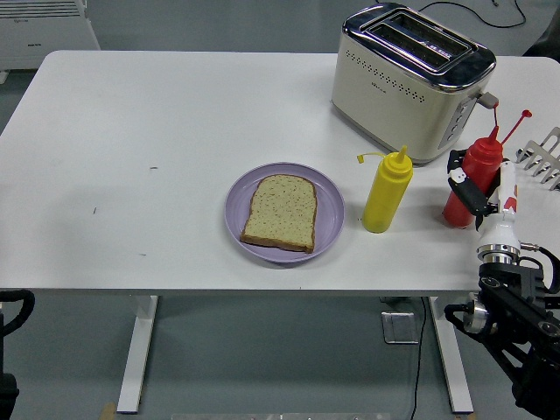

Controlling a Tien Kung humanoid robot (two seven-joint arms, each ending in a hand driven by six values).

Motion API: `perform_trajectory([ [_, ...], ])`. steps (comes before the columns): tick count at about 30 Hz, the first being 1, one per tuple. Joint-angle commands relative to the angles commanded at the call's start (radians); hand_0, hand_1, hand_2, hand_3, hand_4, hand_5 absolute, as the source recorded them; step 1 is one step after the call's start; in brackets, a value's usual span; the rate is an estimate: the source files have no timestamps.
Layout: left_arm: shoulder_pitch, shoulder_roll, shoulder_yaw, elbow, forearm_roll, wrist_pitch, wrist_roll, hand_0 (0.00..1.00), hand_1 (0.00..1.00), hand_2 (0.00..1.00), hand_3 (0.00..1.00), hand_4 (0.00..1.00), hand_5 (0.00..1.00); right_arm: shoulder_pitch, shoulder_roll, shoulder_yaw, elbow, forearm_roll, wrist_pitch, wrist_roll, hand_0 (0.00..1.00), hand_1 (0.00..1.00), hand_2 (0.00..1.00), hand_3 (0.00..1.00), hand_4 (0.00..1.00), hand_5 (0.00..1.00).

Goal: Pick up the cup,pour liquid into bread,place the cup on the desk

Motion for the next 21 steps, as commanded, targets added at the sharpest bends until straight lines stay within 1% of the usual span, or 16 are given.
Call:
perform_trajectory([
  [16, 0.001, 0.0, 0.003, 0.0, 0.0, 0.0, -0.001, 0.754, 0.765, 0.774, 0.672, 0.639, 0.998, -0.006, 0.0, -0.005, -0.004, -0.003, 0.0, 0.0, 0.304, 0.335, 0.394, 0.424, 0.55, 0.099],
  [17, 0.002, 0.0, 0.003, 0.0, 0.0, 0.001, -0.001, 0.754, 0.765, 0.775, 0.673, 0.638, 0.998, -0.008, -0.001, -0.004, -0.003, -0.003, 0.0, 0.0, 0.333, 0.359, 0.413, 0.428, 0.562, 0.102],
  [21, 0.003, 0.0, 0.003, 0.0, 0.0, 0.001, -0.001, 0.754, 0.765, 0.775, 0.673, 0.638, 0.998, -0.018, -0.005, -0.001, 0.005, -0.002, 0.0, 0.0, 0.333, 0.359, 0.413, 0.428, 0.562, 0.102],
])
